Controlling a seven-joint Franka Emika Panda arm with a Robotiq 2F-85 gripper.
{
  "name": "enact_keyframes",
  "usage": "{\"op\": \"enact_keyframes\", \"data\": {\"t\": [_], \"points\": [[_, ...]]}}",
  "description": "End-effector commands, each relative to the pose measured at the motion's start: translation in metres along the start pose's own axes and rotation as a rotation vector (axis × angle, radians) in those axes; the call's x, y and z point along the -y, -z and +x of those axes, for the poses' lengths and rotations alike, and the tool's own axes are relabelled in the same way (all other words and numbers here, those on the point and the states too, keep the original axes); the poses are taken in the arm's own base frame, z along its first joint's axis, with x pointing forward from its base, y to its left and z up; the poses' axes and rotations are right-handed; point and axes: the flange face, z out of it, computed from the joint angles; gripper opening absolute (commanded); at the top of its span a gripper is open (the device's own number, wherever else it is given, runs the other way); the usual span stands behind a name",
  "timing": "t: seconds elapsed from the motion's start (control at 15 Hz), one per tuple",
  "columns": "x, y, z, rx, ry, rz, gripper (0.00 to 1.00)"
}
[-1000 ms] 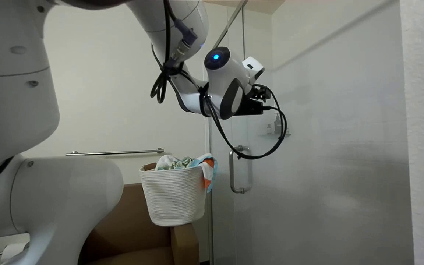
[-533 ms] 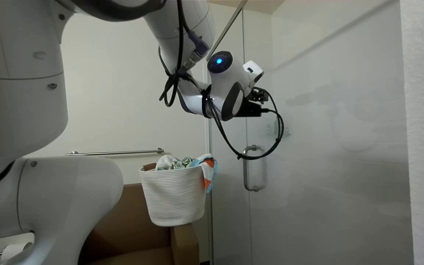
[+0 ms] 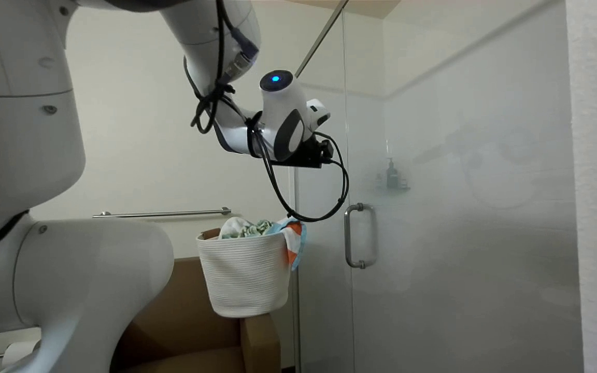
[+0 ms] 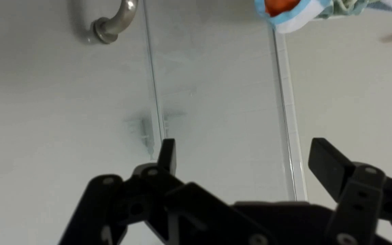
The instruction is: Open and close the glass door.
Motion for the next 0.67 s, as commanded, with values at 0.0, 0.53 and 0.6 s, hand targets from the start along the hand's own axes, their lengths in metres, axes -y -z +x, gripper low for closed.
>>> {"op": "enact_keyframes", "data": {"t": [0.0,0.53,0.6], "points": [[0.018,-0.022,0.005,0.137,0.036,-0.127,1.0],[0.059,0.003,0.021,0.535,0.018,-0.249,1.0],[0.064,0.008,0.026,0.584,-0.02,-0.213,1.0]]}}
